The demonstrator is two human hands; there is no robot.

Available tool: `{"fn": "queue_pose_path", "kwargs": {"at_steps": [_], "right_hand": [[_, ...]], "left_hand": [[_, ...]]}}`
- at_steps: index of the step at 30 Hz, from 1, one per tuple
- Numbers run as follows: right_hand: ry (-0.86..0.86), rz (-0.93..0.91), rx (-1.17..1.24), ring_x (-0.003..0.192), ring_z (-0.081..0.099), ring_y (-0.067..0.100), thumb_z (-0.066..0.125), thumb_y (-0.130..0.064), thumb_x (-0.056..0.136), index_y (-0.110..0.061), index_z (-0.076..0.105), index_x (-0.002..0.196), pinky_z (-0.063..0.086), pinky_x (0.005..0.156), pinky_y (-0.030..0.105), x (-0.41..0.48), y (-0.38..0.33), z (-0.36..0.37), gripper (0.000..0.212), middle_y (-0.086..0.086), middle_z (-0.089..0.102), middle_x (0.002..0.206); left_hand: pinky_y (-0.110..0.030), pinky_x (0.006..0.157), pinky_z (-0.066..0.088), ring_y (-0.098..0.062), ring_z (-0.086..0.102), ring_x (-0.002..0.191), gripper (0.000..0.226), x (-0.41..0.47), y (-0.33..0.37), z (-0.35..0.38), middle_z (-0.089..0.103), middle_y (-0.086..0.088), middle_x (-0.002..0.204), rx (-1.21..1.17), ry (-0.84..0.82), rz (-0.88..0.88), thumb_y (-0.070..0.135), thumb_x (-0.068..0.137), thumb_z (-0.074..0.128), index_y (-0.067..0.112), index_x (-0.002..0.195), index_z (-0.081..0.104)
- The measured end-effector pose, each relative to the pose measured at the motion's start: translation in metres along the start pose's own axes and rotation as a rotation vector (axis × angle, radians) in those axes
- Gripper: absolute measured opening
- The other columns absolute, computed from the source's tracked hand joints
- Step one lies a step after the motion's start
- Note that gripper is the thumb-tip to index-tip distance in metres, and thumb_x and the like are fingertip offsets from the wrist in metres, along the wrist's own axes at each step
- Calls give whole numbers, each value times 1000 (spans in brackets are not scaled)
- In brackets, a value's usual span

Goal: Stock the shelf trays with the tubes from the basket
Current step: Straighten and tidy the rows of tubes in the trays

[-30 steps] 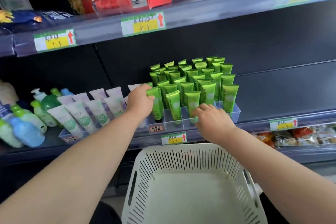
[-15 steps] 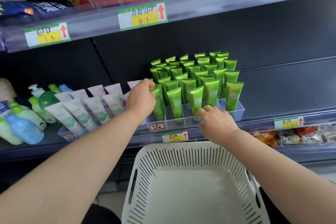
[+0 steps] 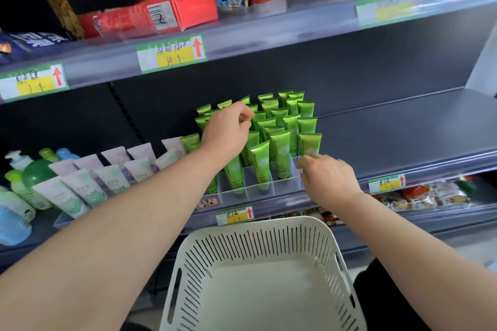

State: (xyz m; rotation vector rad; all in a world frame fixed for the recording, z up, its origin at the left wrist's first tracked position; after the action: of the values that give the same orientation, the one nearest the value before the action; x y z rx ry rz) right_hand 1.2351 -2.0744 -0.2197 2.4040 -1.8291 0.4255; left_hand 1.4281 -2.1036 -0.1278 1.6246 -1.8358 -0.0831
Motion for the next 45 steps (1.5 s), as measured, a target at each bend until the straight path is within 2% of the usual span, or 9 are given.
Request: {"fn": "queue_pose_path", "kwargs": {"at_steps": [4,7,11,14,24,28,34,40,45], "right_hand": [[-2,76,-4,100,59,21,50,-17,91,-31,56,119,32,64,28,6,35,-8,32,-3,61,106],[0,120,39,103,59,23,47,-31,96,-25,54,120,34,65,28,16,53,-11,25,-2,61,112],[42,132,234,107,59,24,52,-45,94,-19,46,125,44,71,33,34,60,-13,41,-2,61,120],[25,74,351,108,57,23,53,-36,95,-19,48,128,48,78,35,48,56,-12,38,0,60,121],[55,7,281,95,60,23,47,-30,98,-23,55,117,49,70,34,59,73,-13,22,-3,65,107],[-30,-41,375,103,58,22,53,-27,95,-21,53,123,48,77,35,61,75,-14,28,-2,63,113],[-96,-36,407,105,57,22,59,-28,93,-20,45,132,49,82,38,64,86,-9,43,0,61,115],[-71,12,358,111,57,21,45,-3,88,-22,44,133,52,83,41,63,96,-3,49,-3,59,124],[-56,49,297,110,56,24,43,-1,85,-23,45,132,52,81,41,66,103,-1,52,0,58,122]], "left_hand": [[-33,92,49,-13,62,102,19,22,26,28,68,8,107,19,-90,70,16,92,60,22,109,66],[-37,94,49,-16,61,106,22,39,38,52,67,8,113,82,-181,80,21,91,62,24,112,65],[-38,88,52,-21,62,98,21,59,51,71,67,3,108,124,-215,80,18,91,60,24,111,65],[-37,87,51,-21,62,98,21,71,58,79,67,4,109,159,-212,83,18,92,59,24,111,66],[-34,87,51,-18,61,94,25,78,60,102,65,6,114,224,-295,149,24,90,60,24,115,62],[-33,89,46,-21,55,112,28,80,69,111,57,3,124,376,-373,229,30,92,61,27,120,64],[-33,87,44,-23,50,114,21,88,83,117,53,-2,116,530,-410,300,29,93,63,23,111,71],[-35,93,44,-24,46,116,23,93,80,124,51,-3,113,554,-423,264,33,95,59,19,105,74],[-37,96,41,-23,45,116,25,91,78,122,50,-2,113,549,-429,258,36,97,55,19,101,73]]}}
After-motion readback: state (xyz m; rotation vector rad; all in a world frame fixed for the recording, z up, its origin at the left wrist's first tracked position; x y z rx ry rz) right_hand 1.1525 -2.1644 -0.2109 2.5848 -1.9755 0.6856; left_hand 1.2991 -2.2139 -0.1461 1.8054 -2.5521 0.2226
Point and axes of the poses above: each hand's wrist, its own x-axis towards the middle knuckle, its own z-axis out of the palm, y = z × x, the point moved 3 cm from there along x, towards the middle knuckle
